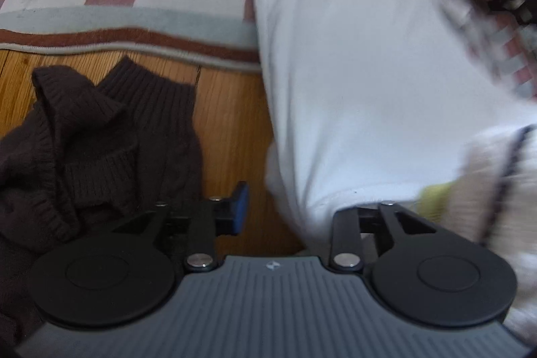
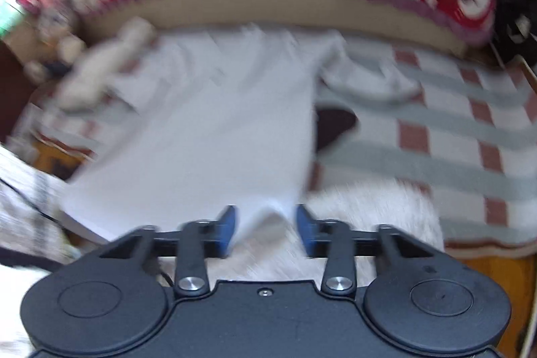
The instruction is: Fold clothes
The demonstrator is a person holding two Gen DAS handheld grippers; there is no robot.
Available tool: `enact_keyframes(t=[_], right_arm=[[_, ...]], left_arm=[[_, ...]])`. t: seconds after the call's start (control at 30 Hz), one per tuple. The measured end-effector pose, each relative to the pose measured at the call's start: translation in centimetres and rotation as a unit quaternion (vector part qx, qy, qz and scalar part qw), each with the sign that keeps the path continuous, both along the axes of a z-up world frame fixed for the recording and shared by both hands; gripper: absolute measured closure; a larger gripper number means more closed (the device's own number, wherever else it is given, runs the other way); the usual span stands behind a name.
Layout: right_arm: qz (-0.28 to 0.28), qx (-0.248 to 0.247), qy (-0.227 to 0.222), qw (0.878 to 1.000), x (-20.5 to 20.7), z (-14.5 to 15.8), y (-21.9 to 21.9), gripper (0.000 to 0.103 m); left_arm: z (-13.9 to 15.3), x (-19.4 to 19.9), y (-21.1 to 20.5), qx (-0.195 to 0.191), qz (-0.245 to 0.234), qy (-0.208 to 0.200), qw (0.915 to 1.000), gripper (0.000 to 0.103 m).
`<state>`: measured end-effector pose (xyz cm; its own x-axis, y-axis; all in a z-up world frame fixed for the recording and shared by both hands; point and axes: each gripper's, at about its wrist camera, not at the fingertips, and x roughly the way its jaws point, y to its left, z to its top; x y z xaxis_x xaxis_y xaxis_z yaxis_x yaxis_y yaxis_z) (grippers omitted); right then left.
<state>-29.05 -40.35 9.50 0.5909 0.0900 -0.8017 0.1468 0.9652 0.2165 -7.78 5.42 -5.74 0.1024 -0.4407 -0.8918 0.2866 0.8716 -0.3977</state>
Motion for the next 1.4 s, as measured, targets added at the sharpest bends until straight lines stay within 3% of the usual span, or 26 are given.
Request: enact_keyframes(t=[0.13, 0.23, 0.33, 0.43, 0.53, 0.63, 0.73, 0.83, 0.93, 1.03, 1.07, 1.2, 1.33, 1.4], right_arm=[[0.052, 0.062, -0.070, 0.994, 1.5, 4.5, -0.1, 0.043], [0.085, 0.114, -0.090, 0.986, 5.0, 6.4, 0.4, 0.043], [0.111, 0.164, -0.071, 0.978, 10.1, 6.4, 1.6, 0.043], [0.141, 0.164, -0.054, 0.975, 15.5, 5.0, 4.1, 0.043], [0.157, 0.168, -0.037, 0.972, 22.4, 2.4, 6.7, 0.043], [0.165, 0.217, -0.001, 0.962, 29.3, -1.6, 8.5, 0.043], [0.153, 0.224, 0.012, 0.962, 34.1, -7.2, 10.0, 0.043], [0.133, 0.188, 0.008, 0.973, 35.7, -12.4, 10.8, 0.043], [0.136, 0.129, 0.005, 0.982, 35.5, -16.6, 11.0, 0.043], [0.116, 0.107, 0.005, 0.987, 34.6, -20.1, 9.1, 0.043], [0.109, 0.101, 0.007, 0.989, 34.4, -21.3, 8.4, 0.043], [0.081, 0.064, 0.022, 0.994, 34.7, -23.7, 6.2, 0.043], [0.076, 0.068, 0.016, 0.995, 35.2, -24.5, 5.5, 0.043], [0.079, 0.076, 0.015, 0.994, 35.3, -24.9, 5.6, 0.043]], left_arm=[[4.1, 1.1, 2.3, -0.082, 0.024, -0.033, 0.9958, 0.057], [6.1, 1.1, 3.6, -0.133, 0.038, -0.053, 0.9890, 0.042], [5.8, 0.5, 3.8, -0.123, 0.047, -0.043, 0.9904, 0.039], [4.9, 0.8, 3.9, -0.087, 0.067, -0.044, 0.9930, 0.042], [5.0, 2.8, 4.0, -0.068, 0.072, -0.086, 0.9913, 0.049], [5.2, 7.6, 3.2, -0.069, 0.087, -0.129, 0.9854, 0.049], [3.7, 13.3, 1.8, -0.069, 0.142, -0.142, 0.9772, 0.045], [-0.4, 19.3, 0.3, -0.064, 0.186, -0.121, 0.9730, 0.045], [-3.8, 22.9, -2.0, -0.059, 0.184, -0.123, 0.9735, 0.045], [-5.3, 23.6, -3.9, -0.050, 0.174, -0.169, 0.9689, 0.045], [-6.0, 23.7, -4.1, -0.047, 0.174, -0.164, 0.9697, 0.045], [-8.5, 24.0, -4.3, -0.042, 0.182, -0.144, 0.9719, 0.045], [-10.1, 25.4, -4.4, -0.044, 0.195, -0.143, 0.9694, 0.045], [-10.4, 26.0, -4.5, -0.075, 0.205, -0.136, 0.9664, 0.045]])
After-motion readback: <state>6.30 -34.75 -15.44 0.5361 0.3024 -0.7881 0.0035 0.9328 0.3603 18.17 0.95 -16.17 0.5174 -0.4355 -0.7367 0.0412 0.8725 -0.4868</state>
